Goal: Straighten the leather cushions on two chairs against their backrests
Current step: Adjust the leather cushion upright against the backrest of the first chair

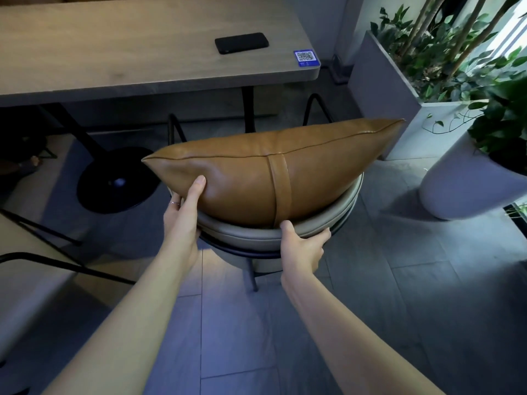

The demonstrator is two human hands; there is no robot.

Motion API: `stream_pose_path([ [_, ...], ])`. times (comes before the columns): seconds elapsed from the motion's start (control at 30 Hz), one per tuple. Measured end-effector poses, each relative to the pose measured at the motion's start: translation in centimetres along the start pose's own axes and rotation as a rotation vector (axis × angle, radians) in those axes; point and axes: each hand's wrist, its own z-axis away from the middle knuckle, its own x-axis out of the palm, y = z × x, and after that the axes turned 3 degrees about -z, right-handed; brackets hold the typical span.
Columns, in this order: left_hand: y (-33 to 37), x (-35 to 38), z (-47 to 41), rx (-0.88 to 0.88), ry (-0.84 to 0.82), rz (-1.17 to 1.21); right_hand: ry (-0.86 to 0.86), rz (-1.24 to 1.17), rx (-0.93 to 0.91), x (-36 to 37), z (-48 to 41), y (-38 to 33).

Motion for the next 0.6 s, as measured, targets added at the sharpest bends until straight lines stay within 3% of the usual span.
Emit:
stream_pose_path([
  [0.23,1.7,0.5,-3.2,0.051,-0.042,0.008,-0.051,0.023,0.019,3.8,-0.8,-2.2],
  [0.43,-0.6,1.8,-2.2,0.113,0.009,-0.099,-0.275,0.011,0.083,1.5,-1.5,-3.2],
  [0.6,-2.4,4.6,-0.8,0.071,0.072,-0.193,-0.175,-0.008,-0.017,-2.5,-5.6,-6.8],
])
